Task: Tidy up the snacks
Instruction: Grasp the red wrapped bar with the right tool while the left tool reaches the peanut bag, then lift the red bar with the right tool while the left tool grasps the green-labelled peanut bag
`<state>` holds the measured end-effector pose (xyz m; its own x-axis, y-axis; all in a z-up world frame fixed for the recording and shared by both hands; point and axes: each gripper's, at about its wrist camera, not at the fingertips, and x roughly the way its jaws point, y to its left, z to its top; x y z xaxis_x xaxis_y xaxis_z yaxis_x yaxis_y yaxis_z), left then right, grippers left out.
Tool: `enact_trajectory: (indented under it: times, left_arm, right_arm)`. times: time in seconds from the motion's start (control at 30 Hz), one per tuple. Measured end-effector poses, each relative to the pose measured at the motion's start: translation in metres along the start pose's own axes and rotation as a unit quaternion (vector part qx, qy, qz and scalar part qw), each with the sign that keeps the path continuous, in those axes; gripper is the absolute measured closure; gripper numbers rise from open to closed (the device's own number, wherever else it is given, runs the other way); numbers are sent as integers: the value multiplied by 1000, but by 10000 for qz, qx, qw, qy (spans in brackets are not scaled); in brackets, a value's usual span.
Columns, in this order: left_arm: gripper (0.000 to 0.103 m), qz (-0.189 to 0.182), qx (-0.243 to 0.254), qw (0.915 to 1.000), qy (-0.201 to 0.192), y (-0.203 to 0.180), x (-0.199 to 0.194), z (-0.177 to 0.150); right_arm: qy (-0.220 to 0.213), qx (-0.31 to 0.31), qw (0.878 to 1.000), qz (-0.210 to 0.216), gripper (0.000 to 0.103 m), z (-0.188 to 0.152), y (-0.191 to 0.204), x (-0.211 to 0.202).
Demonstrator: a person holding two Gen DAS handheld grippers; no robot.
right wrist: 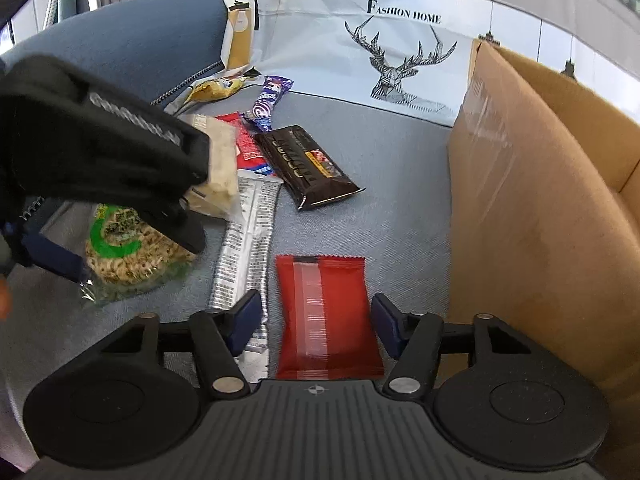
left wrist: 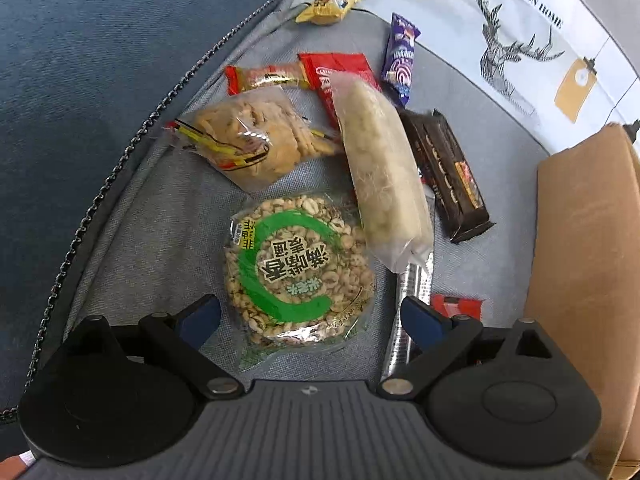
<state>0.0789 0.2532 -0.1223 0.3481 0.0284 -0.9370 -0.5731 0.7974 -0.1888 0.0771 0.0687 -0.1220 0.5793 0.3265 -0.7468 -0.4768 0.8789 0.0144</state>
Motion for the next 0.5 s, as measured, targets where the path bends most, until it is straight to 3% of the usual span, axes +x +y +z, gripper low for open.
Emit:
enact_trajectory:
  times: [0.03, 0.2, 0.27, 0.33, 0.4, 0.5]
  left_arm:
    - [5, 34, 35, 10000, -15, -2, 1, 0]
    - [5, 162, 215, 9996, -67, -9, 2, -3]
    - [16, 231, 245, 9994, -108, -8, 0, -3]
    - [24, 279, 296, 9990, -192, -5, -5, -2]
    - [24, 259, 309, 9989, -222, -1, -9, -3]
    - [24, 299, 301, 9988, -232, 7, -14, -4]
  right_arm:
    - [1, 21, 10000, 52, 53, 0, 0, 0]
    - [-66, -4, 9999, 148, 61, -1, 0, -1]
    - [-139, 35, 9995, 266, 70, -1, -1, -4]
    - [-276, 49, 9985, 469, 98, 1, -1, -9]
    - [-344, -13, 9975, 616, 100, 2, 2, -13]
    - [-223, -98, 9984, 515, 98, -1, 5, -14]
